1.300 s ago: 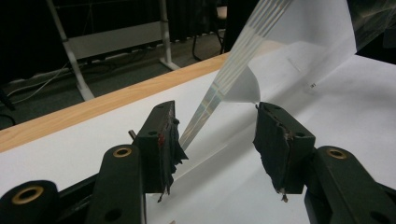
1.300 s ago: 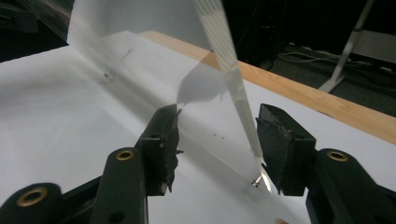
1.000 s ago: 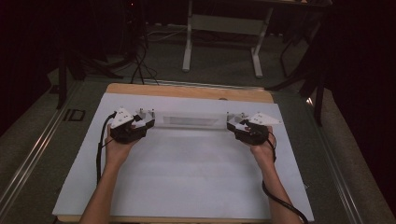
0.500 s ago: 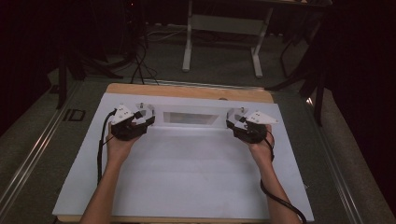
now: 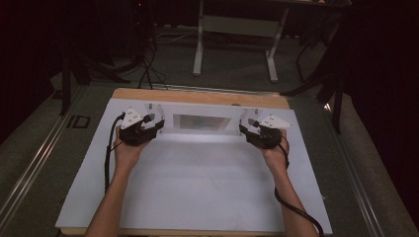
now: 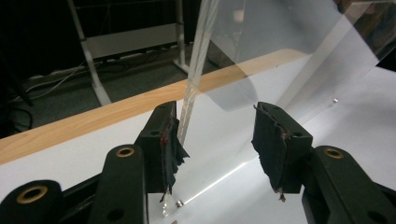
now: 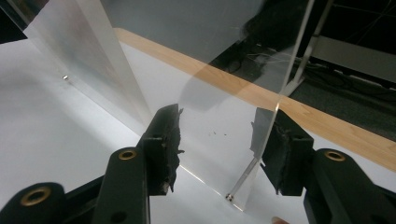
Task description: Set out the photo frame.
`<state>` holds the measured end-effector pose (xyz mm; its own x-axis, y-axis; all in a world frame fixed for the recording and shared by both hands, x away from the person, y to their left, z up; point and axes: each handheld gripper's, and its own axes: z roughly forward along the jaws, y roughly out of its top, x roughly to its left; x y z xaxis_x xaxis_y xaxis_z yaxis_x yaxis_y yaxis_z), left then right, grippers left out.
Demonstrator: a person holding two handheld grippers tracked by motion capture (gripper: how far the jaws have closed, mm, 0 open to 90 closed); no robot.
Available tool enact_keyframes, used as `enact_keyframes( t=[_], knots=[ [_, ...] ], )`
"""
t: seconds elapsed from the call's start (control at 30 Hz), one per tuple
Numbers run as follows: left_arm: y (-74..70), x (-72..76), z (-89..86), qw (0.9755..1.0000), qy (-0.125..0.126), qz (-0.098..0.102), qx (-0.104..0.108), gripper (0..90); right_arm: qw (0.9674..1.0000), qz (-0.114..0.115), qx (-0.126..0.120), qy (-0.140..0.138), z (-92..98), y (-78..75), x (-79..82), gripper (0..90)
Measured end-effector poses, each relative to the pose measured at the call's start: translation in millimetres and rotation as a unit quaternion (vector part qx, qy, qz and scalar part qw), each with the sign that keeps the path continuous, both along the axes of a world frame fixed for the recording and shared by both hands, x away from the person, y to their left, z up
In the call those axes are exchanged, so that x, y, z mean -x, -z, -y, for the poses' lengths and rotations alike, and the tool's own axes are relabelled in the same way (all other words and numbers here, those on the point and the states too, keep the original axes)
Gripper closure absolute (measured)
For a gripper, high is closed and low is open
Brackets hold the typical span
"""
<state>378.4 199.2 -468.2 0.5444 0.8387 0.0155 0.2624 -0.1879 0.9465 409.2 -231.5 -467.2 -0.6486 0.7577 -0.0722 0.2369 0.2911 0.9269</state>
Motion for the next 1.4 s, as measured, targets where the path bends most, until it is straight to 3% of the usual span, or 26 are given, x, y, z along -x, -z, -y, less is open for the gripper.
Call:
enact_keyframes(
  t=[0.37,0.9,1.4],
  knots=[
    [-1.4,-4.8,1.6,1.0,-0.007,0.002,-0.002,51.3,1.0,-0.003,0.009,0.002,-1.8,-3.1,-5.6,50.9],
    [-9.9,-16.7,7.8,0.999,-0.027,0.005,-0.035,52.7,0.9997,-0.002,0.015,0.021,-7.3,-7.3,-15.8,50.9],
    [-21.7,-13.6,7.2,0.9986,-0.03,-0.029,-0.032,52.6,0.9995,-0.021,0.01,0.024,-7.9,-15.0,-11.1,50.8]
  ],
)
